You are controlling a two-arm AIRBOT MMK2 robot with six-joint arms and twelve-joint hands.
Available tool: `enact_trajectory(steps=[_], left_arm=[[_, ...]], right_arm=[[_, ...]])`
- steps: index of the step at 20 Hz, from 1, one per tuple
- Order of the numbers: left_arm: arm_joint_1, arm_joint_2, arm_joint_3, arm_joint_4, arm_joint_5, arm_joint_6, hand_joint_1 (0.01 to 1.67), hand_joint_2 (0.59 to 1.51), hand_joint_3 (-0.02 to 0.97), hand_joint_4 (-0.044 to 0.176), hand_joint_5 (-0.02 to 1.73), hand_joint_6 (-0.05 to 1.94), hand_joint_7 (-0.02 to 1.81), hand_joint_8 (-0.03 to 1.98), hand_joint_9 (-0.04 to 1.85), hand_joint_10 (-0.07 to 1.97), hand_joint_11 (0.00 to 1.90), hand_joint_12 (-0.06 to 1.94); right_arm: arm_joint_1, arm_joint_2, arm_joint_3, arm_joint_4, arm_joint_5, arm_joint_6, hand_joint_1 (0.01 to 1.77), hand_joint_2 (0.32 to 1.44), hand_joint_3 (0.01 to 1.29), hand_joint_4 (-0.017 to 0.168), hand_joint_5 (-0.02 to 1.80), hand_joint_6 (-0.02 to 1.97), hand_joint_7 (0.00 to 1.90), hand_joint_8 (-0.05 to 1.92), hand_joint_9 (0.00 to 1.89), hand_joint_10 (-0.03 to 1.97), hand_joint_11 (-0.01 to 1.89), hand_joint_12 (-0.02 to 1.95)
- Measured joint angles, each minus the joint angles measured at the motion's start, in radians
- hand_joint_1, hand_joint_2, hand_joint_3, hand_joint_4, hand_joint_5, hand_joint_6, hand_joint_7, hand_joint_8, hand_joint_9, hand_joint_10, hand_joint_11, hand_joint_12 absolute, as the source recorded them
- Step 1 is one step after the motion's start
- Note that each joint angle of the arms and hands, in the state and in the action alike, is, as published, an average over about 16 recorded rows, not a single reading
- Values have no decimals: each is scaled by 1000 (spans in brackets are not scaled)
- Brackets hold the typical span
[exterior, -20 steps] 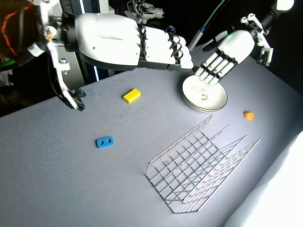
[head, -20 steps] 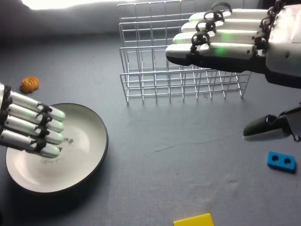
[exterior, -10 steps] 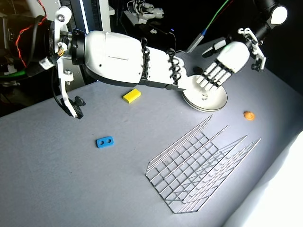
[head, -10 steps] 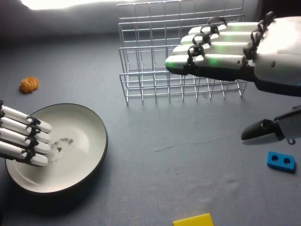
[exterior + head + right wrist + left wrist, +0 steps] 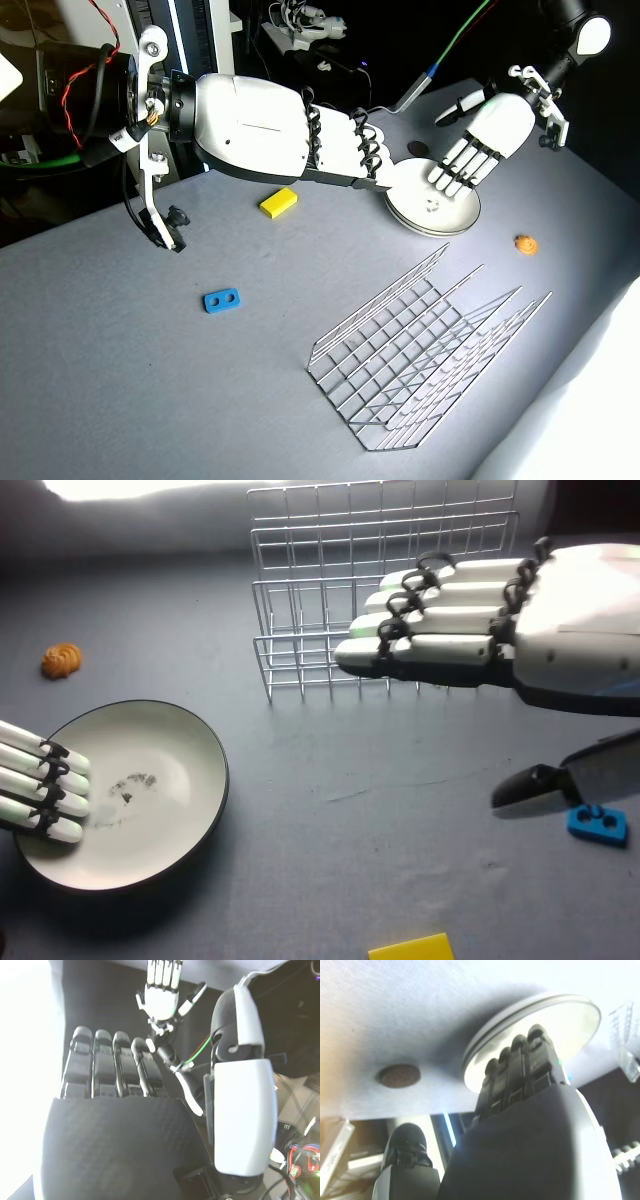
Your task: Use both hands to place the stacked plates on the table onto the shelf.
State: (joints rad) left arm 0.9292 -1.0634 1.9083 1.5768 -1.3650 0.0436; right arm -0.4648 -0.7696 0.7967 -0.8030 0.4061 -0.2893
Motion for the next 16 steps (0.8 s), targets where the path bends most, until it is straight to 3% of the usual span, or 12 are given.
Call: enact_trajectory(steps=[8, 16], left_arm=[[27, -17, 15, -12, 2, 2, 20, 1117, 23, 2, 13, -13, -8, -11, 2, -10, 15, -6], [17, -25, -43, -28, 38, -22, 19, 1118, 23, 1, 10, -13, -12, -15, -2, -10, 16, -6]], right_arm=[[23, -114, 60, -10, -88, -26, 841, 1050, 20, -1, 19, 18, 21, 13, 19, 6, 16, -8], [45, -241, 117, -23, -165, -62, 751, 1094, 20, 0, 17, 18, 20, 13, 19, 6, 18, -8]])
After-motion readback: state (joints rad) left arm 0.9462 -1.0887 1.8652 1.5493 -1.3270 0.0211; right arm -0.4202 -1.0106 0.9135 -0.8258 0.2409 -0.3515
